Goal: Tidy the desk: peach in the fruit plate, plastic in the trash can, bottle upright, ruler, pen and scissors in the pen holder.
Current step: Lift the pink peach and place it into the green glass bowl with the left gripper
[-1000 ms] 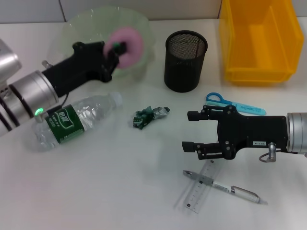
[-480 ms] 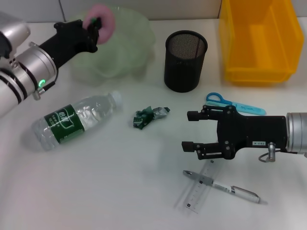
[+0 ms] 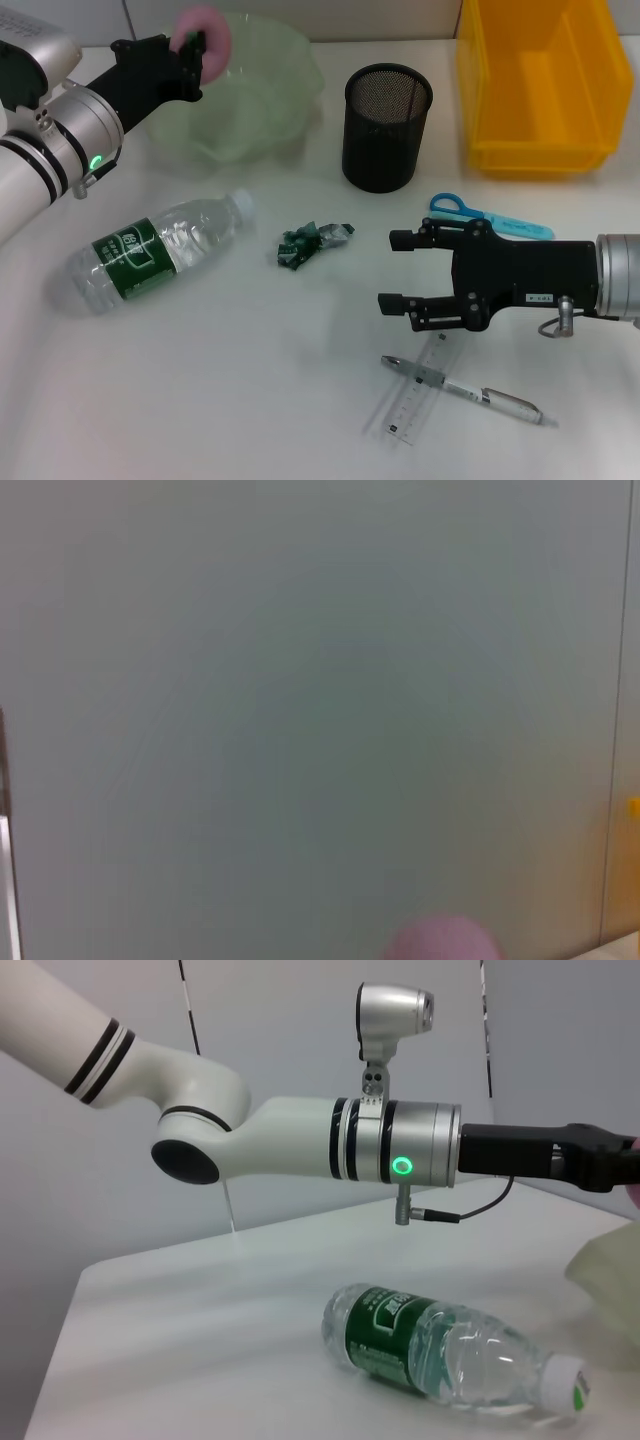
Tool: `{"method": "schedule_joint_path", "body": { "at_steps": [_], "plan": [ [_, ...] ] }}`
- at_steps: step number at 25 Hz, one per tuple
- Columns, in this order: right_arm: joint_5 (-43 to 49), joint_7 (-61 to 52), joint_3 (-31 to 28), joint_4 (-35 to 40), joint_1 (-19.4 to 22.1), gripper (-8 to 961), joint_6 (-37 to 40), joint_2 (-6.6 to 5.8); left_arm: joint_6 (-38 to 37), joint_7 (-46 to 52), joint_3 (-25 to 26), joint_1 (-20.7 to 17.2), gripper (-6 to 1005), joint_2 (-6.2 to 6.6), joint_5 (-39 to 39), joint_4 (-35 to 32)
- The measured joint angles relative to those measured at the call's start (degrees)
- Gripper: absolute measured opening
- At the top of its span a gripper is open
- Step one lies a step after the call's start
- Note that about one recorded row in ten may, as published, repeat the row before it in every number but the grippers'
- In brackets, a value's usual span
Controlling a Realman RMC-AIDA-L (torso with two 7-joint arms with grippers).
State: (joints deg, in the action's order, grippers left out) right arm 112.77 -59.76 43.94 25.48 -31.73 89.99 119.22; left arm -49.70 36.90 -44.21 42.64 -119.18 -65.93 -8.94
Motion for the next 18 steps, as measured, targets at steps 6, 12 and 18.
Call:
{"method": "schedule_joint_path", "body": {
  "at_steps": [6,12,18],
  "plan": [
    [-0.3,0.5,0.0,-0.2,0.0,786,0.0,0.04,0.0,0.0,0.0,0.1,80,0.00,0.4,0.0],
    [-0.4,0.6,0.0,-0.2,0.0,786,0.0,0.05,0.0,-0.1,0.0,0.2,83,0.00,0.4,-0.1],
    [-0.4,0.7,0.0,-0.1,0.0,786,0.0,0.05,0.1,-0.1,0.0,0.5,86,0.00,0.5,0.0]
  ]
}}
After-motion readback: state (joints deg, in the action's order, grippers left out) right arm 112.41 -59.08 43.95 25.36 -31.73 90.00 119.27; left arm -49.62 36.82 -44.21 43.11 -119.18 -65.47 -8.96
